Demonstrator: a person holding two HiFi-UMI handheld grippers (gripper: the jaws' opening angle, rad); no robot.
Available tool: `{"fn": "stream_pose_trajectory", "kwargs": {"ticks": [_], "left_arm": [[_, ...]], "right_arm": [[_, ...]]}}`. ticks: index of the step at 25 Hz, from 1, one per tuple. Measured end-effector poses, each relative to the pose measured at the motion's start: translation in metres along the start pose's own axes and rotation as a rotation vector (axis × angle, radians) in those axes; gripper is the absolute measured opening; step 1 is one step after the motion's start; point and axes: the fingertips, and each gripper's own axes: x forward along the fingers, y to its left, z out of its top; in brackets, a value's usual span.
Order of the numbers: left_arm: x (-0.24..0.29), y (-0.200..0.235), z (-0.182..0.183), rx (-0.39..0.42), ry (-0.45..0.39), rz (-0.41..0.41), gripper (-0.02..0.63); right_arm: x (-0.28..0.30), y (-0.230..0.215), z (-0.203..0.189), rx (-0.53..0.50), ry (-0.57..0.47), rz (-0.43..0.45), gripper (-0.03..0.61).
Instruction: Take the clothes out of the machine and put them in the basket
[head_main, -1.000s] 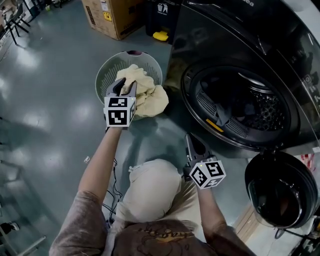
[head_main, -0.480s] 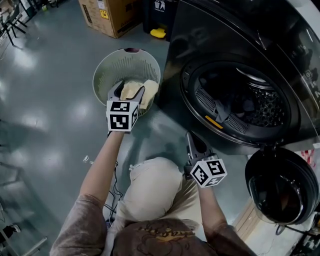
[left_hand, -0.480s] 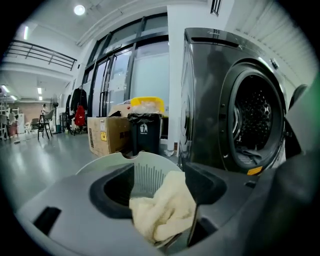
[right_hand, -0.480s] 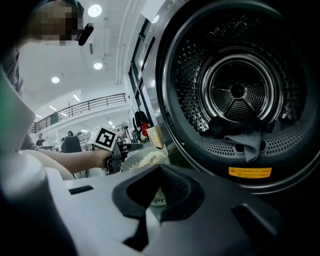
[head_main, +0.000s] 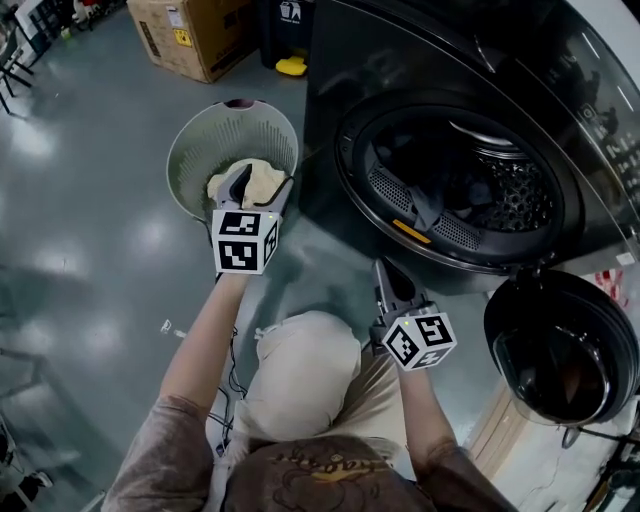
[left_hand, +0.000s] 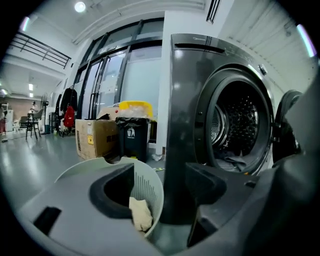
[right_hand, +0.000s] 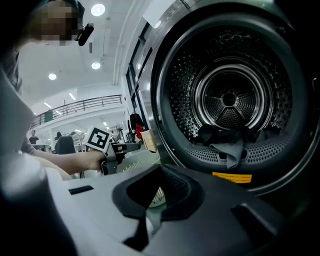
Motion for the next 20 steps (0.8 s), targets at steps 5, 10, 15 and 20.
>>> {"fn": "stream_pose_trajectory", "kwargs": {"ticks": [5,10,15,20], "left_arm": [[0.008,-0.047,0.007,0.011,-0.017,-0.097,0.313],[0.016,-0.097,0.016,0.019,-0.032,-0.199,0.314],[0.025,-0.145,0.026,0.047,-0.046,-0.295,0.316],[0.033,-0.191,0.031,0.064,-0.052,-0.383,0.318]], "right_arm": [[-0.020,-0.013,0.005,-0.001,-0.023,-0.051,-0.003],[-0.044,-0.029,0.006,0.002,-0.040,-0.113,-0.003],[-0.068,-0.043,0.008,0.015,-0.068,-0.177,-0.003],[-0.095,-0.057,0.007,0.032,-0.089,-0.244,-0.003]]}}
